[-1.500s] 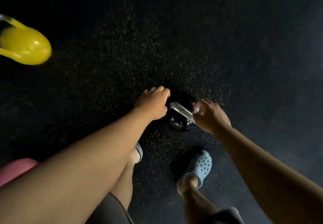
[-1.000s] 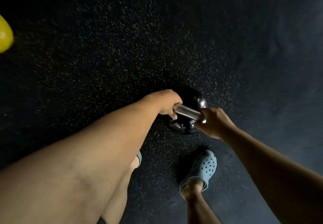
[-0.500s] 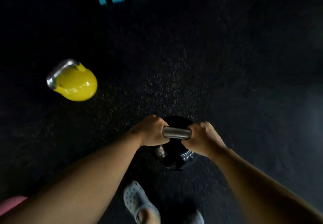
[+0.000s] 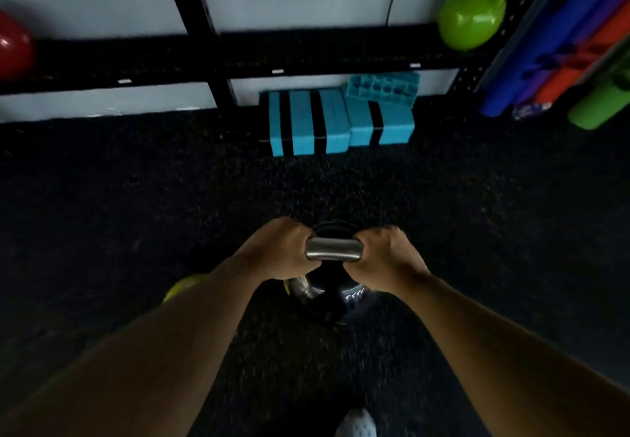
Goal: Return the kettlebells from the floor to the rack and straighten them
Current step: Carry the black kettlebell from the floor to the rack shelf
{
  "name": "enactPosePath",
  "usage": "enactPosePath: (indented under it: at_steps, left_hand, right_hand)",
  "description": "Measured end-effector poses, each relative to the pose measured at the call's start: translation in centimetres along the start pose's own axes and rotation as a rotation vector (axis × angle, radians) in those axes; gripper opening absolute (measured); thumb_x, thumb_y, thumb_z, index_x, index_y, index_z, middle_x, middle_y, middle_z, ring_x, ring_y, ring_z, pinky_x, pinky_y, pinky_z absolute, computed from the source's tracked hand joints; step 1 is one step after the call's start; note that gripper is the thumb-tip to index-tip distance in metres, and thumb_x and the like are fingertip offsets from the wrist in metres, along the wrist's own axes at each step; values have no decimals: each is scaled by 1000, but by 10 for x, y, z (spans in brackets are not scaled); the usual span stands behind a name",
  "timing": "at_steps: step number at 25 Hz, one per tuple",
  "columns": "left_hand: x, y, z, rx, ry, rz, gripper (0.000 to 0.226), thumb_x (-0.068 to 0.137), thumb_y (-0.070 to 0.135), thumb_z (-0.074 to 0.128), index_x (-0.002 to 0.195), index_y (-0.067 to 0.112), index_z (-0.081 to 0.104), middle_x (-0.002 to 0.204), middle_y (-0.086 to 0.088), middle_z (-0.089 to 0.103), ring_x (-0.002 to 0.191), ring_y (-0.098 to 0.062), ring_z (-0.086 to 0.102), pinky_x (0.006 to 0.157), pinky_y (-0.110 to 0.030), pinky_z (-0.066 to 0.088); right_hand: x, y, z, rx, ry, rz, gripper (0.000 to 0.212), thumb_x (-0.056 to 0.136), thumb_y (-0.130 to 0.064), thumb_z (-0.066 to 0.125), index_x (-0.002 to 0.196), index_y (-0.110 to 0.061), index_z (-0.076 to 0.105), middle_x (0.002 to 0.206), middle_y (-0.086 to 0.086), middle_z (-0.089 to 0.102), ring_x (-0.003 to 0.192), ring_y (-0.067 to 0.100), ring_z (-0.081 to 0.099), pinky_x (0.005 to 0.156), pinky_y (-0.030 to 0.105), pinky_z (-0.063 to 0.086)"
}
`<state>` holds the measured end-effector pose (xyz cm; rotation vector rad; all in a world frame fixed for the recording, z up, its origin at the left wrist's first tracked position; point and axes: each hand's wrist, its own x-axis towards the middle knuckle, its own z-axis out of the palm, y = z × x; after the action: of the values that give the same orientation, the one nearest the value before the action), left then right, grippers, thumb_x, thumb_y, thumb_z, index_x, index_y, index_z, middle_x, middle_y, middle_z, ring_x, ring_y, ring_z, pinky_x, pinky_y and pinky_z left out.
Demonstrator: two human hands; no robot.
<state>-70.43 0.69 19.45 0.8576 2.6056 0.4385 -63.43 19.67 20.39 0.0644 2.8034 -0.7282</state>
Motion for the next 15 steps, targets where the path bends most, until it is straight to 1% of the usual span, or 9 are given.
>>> enactPosePath:
  at_steps: [2, 3, 4, 6, 7, 8, 10, 13, 15]
  left_hand:
    - [39, -19, -34, -25, 67, -36, 20, 77, 38, 68, 83, 20, 71, 79, 0, 72, 74, -18, 67, 59, -26, 49]
    - [57, -28, -49, -38, 84, -47, 19, 77, 38, 68, 87, 21, 72, 81, 2, 72, 74, -16, 67, 60, -25, 48]
    - [79, -42, -67, -56, 104, -58, 19, 78, 38, 68, 89, 23, 72, 81, 4, 72, 74, -15, 67, 59, -24, 47]
    - [122, -73, -101, -96, 140, -73, 16, 80, 35, 67, 90, 23, 71, 80, 5, 71, 71, -12, 66, 57, -23, 50]
    - [146, -90, -119, -96, 158, -66, 15, 81, 34, 67, 90, 22, 71, 80, 5, 71, 70, -12, 67, 58, -23, 52]
    - [168, -108, -135, -83, 176, -60, 16, 81, 33, 66, 90, 21, 70, 80, 5, 71, 70, -13, 67, 59, -25, 54]
    - [206, -142, -163, -27, 215, -49, 16, 82, 33, 62, 89, 20, 68, 77, 5, 70, 67, -13, 67, 56, -26, 54]
    - [264, -184, -205, 80, 301, -14, 12, 82, 30, 58, 79, 20, 63, 70, 3, 68, 61, -18, 67, 49, -24, 43]
    - [303, -203, -236, 118, 324, -59, 12, 84, 29, 59, 81, 18, 63, 73, -1, 69, 64, -23, 67, 52, -26, 41]
  right_hand:
    - [61, -9, -33, -71, 6, -69, 28, 73, -25, 61, 56, -29, 39, 57, -5, 54, 53, 19, 56, 49, 25, 46]
    - [88, -13, -46, -95, 4, -91, 28, 73, -25, 62, 57, -29, 39, 58, -5, 55, 54, 19, 58, 51, 26, 48]
    - [121, -18, -60, -109, 4, -107, 25, 74, -24, 63, 60, -28, 43, 59, -5, 56, 55, 19, 59, 51, 25, 48]
    - [186, -32, -82, -137, 2, -137, 9, 76, -23, 66, 73, -23, 57, 65, -4, 61, 57, 16, 61, 51, 23, 47]
    - [217, -40, -92, -149, 18, -142, 7, 77, -23, 66, 81, -19, 62, 69, -3, 64, 60, 15, 61, 53, 23, 49]
    - [247, -48, -102, -159, 26, -137, 13, 78, -24, 66, 88, -17, 65, 74, -2, 65, 64, 15, 61, 57, 25, 51]
    - [302, -63, -115, -162, 64, -151, 16, 78, -26, 65, 91, -16, 65, 79, 0, 67, 70, 17, 63, 62, 27, 54]
    - [380, -74, -128, -127, 153, -155, 13, 77, -26, 58, 88, -18, 62, 80, 2, 70, 72, 23, 66, 65, 36, 58]
    - [432, -80, -138, -103, 182, -131, 19, 77, -28, 53, 92, -22, 62, 81, 1, 70, 73, 23, 66, 66, 38, 59]
